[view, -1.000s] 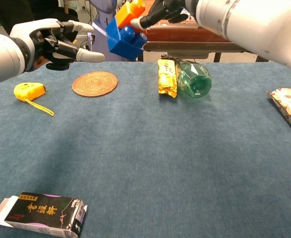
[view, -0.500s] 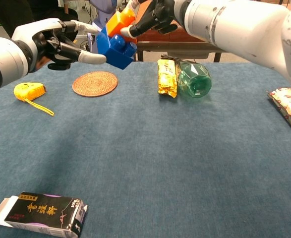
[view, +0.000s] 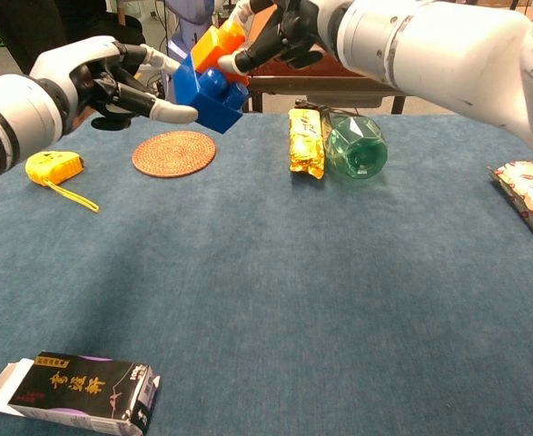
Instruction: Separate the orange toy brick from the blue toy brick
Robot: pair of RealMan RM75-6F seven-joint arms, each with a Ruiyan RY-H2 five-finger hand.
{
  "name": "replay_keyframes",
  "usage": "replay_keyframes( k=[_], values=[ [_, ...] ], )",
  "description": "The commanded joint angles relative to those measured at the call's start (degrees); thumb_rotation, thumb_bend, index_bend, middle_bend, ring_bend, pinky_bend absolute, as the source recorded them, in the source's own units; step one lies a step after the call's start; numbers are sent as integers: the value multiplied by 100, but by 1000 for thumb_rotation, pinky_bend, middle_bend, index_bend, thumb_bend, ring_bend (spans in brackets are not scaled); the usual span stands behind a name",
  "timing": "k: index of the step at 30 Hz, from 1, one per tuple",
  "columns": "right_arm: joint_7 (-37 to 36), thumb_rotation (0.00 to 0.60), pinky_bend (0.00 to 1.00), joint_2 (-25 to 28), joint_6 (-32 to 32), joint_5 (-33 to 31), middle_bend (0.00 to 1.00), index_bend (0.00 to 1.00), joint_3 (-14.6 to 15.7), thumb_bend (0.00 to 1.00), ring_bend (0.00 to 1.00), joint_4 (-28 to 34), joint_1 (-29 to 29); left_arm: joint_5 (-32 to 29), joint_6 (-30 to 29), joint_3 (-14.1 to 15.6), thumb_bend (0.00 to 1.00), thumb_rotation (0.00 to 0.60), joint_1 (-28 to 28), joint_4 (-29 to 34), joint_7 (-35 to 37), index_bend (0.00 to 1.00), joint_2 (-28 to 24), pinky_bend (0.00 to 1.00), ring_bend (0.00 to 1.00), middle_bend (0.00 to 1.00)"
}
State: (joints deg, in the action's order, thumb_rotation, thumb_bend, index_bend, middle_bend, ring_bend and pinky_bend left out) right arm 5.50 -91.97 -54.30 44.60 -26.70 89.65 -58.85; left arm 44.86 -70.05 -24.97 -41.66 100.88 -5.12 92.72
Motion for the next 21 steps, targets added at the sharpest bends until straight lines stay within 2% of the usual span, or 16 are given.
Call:
replay_keyframes(
  k=[1, 13, 21],
  values=[
    [-12, 600, 1000, -6, 20, -11, 1000, 764, 7, 352, 1000, -9, -5, 35, -9, -9, 0, 600, 9, -13, 30, 405, 29, 1000, 1000, 1000],
    [-70, 600, 1000, -66, 66, 3, 1000, 764, 13, 352, 1000, -48, -45, 82, 33, -41, 0, 600, 33, -18, 87, 553, 93, 1000, 1000, 1000],
    [-120, 600, 1000, -101, 81, 29, 1000, 764, 17, 353, 1000, -77, -54, 70, 128, -28, 0, 600, 57, 0, 105, 539, 55, 1000, 1000, 1000]
  ],
)
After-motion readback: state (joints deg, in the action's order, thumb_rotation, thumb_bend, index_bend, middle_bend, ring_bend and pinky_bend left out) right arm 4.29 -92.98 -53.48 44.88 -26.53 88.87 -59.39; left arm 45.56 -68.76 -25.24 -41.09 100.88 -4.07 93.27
